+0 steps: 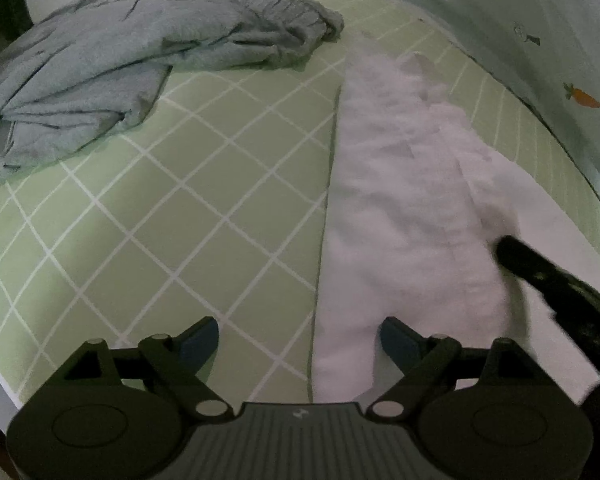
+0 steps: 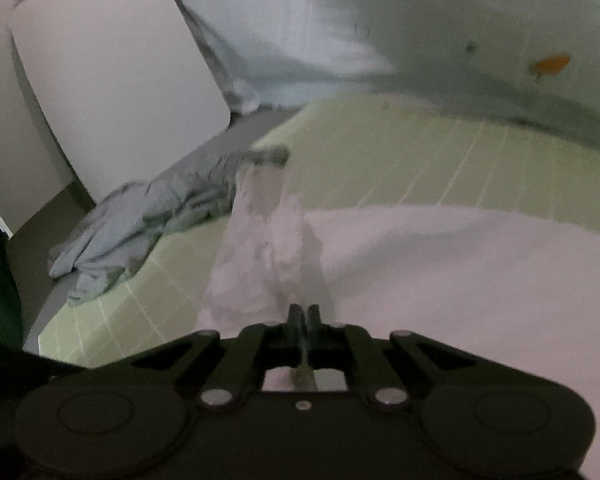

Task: Fold clothes

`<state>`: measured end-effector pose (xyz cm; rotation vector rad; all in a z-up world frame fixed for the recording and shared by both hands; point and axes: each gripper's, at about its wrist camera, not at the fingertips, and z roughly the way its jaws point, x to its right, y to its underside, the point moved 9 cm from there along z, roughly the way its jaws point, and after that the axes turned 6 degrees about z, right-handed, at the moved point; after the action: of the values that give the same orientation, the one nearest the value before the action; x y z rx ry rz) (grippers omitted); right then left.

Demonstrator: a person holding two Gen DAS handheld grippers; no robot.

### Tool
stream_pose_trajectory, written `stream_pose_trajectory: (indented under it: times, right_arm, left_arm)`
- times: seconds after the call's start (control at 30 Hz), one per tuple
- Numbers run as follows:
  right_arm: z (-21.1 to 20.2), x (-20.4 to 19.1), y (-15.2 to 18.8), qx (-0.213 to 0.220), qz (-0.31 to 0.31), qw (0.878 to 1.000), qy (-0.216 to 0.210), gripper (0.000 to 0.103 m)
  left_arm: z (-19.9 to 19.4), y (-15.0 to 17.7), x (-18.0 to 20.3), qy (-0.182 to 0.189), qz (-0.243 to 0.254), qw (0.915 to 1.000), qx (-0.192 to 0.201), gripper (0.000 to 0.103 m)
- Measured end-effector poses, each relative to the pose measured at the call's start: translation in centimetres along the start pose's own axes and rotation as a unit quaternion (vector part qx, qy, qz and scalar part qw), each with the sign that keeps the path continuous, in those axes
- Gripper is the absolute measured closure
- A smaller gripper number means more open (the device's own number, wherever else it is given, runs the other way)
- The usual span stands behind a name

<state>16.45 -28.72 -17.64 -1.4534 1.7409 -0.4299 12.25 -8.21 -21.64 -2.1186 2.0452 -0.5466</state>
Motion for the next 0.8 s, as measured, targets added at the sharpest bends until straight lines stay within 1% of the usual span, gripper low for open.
stream_pose_trajectory:
  times: [0.13,0.2,0.27,0.33,0.4,0.43,0.47,0.53,0.6,0.67,0.8]
  right_arm:
    - [-3.7,1.6,-1.0,0.038,0.009,0.999,0.023,0.101]
    - [-5.2,2.8,-0.9,0.045,0.024,0.998,0.037,0.101]
    - [-5.6,4.1,-0.1,0.036,0.046,0.997,0.047,0.101]
    - [-5.0,5.2,1.2,0.011,0.068,0.996,0.049,0.099]
    - [-4.1,6.0,2.3,-0.010,0.080,0.995,0.061,0.094]
    - [-3.9,6.1,2.6,-0.012,0.087,0.994,0.061,0.086]
    - [-3.9,6.3,2.8,-0.011,0.097,0.994,0.059,0.073]
    - [-3.8,6.5,3.1,-0.009,0.116,0.992,0.054,0.059]
    - [-3.9,6.2,2.9,-0.001,0.121,0.992,0.044,0.060]
    - [-3.8,5.2,2.5,0.006,0.116,0.993,0.018,0.068]
    - [-2.0,2.7,2.6,-0.017,0.082,0.996,-0.023,0.071]
  left_arm:
    - [-1.0,-0.4,1.2,0.000,0.022,0.9996,0.018,0.014]
    - [-1.1,-0.3,1.9,0.001,0.032,0.9993,0.022,0.014]
    - [-0.8,0.1,2.1,0.000,0.036,0.9992,0.017,0.014]
    - [-0.3,0.7,2.2,-0.001,0.036,0.9993,0.007,0.014]
    - [0.1,1.5,2.1,-0.001,0.032,0.9995,-0.005,0.014]
    - [0.2,1.9,2.0,-0.001,0.030,0.9995,-0.009,0.014]
    - [0.3,2.1,1.8,0.000,0.028,0.9996,-0.009,0.014]
    - [0.3,2.4,1.5,0.000,0.027,0.9996,-0.009,0.014]
    - [0.3,2.7,1.1,-0.003,0.026,0.9996,-0.007,0.014]
    - [0.1,2.9,0.8,-0.007,0.023,0.9997,-0.005,0.014]
    - [0.1,3.0,0.5,-0.007,0.018,0.9998,-0.005,0.014]
